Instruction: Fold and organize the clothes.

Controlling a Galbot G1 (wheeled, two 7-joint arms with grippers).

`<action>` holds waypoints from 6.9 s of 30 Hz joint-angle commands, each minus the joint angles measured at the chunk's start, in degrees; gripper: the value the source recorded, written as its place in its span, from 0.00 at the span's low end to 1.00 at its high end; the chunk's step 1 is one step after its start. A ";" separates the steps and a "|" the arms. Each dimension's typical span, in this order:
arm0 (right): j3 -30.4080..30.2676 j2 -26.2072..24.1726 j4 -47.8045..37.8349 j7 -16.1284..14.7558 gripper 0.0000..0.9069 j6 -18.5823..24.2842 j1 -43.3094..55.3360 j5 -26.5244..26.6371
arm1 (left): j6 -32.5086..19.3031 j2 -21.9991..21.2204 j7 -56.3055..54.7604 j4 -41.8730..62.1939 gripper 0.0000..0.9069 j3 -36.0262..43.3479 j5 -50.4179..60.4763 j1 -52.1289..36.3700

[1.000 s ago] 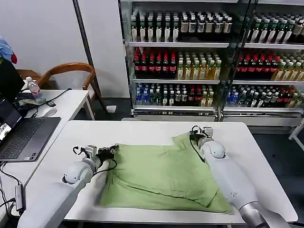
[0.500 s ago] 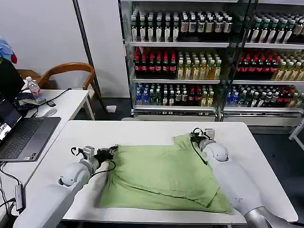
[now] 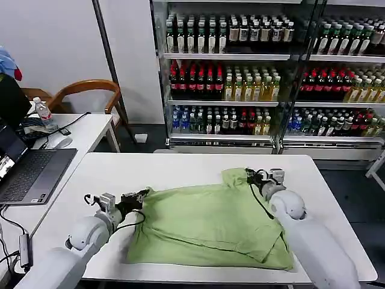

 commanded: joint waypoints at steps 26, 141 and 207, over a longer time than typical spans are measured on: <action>14.02 -6.44 26.31 1.11 0.00 -0.36 -26.18 0.46 | -2.87 0.77 0.93 -12.71 0.04 -11.45 3.08 17.70; 33.85 -2.33 41.75 2.23 1.00 2.68 -51.27 -11.82 | -1.64 -1.93 -26.95 -21.78 1.00 -4.15 0.65 28.00; 28.88 -1.29 38.86 2.20 1.00 3.71 -48.07 -15.35 | 11.10 2.96 -14.39 -21.77 0.04 -42.52 5.67 31.64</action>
